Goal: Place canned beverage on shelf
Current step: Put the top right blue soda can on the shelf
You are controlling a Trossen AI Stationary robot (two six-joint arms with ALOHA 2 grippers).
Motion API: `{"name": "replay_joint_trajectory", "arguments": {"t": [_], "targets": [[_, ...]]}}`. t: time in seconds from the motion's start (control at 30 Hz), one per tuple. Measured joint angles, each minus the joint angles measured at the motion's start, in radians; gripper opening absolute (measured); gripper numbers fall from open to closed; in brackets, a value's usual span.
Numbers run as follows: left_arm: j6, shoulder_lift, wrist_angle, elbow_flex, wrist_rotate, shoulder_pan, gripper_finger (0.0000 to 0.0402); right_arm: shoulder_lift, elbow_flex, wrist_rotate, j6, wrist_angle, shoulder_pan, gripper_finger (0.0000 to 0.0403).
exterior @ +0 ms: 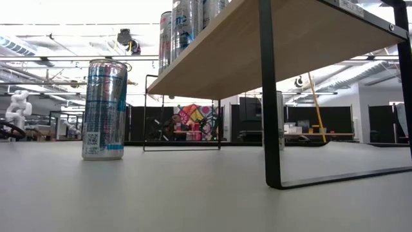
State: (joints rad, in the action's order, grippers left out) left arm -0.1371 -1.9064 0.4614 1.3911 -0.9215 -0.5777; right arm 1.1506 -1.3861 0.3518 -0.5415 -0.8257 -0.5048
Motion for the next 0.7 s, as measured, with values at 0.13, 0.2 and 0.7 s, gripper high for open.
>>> {"name": "replay_joint_trajectory", "arguments": {"t": [0.13,0.2,0.7], "targets": [[0.001,0.000,0.000,0.000,0.000,-0.006,0.0381,0.038,0.000,0.020,0.002,0.023,-0.022,0.0169],[0.001,0.000,-0.001,0.000,0.000,-0.014,0.0381,0.056,0.000,0.040,0.003,0.042,-0.028,0.0169],[0.180,-0.006,-0.185,0.000,-0.123,-0.047,0.0381,0.175,0.001,0.123,-0.024,0.127,-0.039,0.0169]]}}
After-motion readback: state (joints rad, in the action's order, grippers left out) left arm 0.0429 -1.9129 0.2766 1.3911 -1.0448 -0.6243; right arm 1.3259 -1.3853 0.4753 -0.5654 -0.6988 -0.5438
